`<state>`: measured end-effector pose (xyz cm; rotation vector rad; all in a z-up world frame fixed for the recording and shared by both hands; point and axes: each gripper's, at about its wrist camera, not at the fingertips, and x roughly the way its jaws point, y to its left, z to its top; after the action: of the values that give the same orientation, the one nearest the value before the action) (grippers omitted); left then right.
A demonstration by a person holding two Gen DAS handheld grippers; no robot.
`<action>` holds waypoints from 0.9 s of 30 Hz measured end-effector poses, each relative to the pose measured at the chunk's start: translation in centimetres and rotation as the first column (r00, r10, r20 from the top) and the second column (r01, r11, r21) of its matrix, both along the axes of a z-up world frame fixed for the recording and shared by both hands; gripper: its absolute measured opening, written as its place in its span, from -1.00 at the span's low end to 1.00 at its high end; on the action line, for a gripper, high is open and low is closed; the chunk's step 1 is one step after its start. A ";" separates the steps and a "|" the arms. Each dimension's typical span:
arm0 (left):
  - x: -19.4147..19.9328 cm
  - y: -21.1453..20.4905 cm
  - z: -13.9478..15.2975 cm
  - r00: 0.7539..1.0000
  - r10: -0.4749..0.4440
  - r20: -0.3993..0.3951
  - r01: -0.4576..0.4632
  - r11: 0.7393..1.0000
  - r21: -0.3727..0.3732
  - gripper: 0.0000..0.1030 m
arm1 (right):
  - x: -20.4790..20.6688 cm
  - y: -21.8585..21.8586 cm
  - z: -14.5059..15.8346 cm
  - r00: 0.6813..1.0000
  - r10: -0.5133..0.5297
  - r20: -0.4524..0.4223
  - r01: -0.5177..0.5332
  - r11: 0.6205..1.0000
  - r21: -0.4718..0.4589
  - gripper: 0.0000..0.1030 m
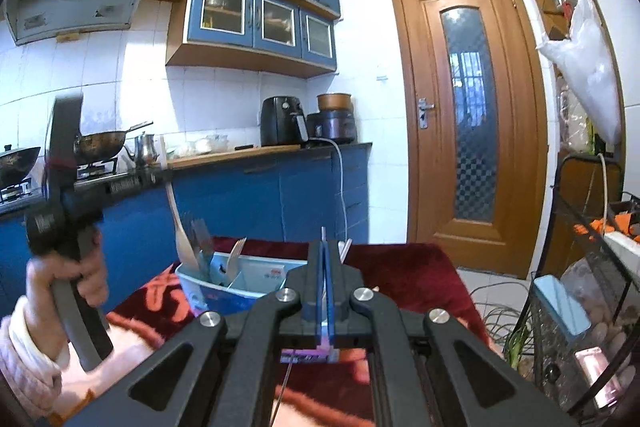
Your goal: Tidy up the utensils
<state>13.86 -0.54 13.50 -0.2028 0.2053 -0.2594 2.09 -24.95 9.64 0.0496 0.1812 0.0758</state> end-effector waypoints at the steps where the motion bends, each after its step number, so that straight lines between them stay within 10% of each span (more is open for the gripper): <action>1: 0.2 -0.2 -0.5 1.000 -0.003 -0.004 0.003 1.000 0.004 -0.89 | 0.1 0.0 0.2 1.000 -0.003 0.005 0.003 1.000 -0.002 -0.96; 15: 0.8 -1.5 -3.8 0.999 -0.027 -0.021 0.028 0.998 0.055 -0.89 | 4.7 1.1 5.4 0.984 -0.101 0.146 0.118 0.986 -0.117 -0.96; 27: 0.8 -1.3 -4.5 0.999 -0.043 -0.031 0.044 0.997 0.055 -0.89 | 9.9 2.8 2.6 0.986 -0.120 0.118 0.142 0.970 -0.195 -0.96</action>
<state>14.66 -1.84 9.01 -0.1471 0.2465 -0.2936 12.02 -22.16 12.25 -0.1459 0.0792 -0.0724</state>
